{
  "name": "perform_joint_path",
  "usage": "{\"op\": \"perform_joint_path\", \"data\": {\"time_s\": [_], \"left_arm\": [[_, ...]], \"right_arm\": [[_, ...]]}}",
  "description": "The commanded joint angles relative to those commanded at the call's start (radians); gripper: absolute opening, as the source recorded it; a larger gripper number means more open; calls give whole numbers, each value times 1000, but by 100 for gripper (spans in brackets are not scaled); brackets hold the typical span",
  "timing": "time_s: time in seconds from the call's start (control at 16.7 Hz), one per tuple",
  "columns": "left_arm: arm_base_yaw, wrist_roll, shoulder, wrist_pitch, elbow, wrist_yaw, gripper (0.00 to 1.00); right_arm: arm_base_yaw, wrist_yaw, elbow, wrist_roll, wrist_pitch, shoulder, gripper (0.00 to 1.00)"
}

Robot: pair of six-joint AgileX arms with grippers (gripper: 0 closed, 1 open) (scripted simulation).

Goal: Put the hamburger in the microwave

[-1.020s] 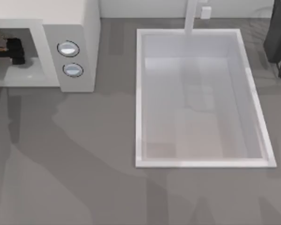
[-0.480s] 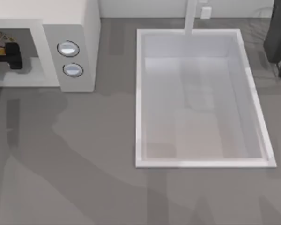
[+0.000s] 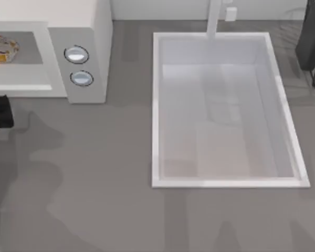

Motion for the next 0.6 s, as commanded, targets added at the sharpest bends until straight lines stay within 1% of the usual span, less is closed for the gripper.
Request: {"op": "perform_joint_path", "data": {"time_s": [0.18,0.3,0.6], "left_arm": [[31,14,-75,91,-157,32,100],[53,20,-96,129,-215,44,100],[56,21,-93,138,-229,46,100]], "right_arm": [[0,0,0,0,0,0,100],[0,0,0,0,0,0,100],[0,0,0,0,0,0,100]]}}
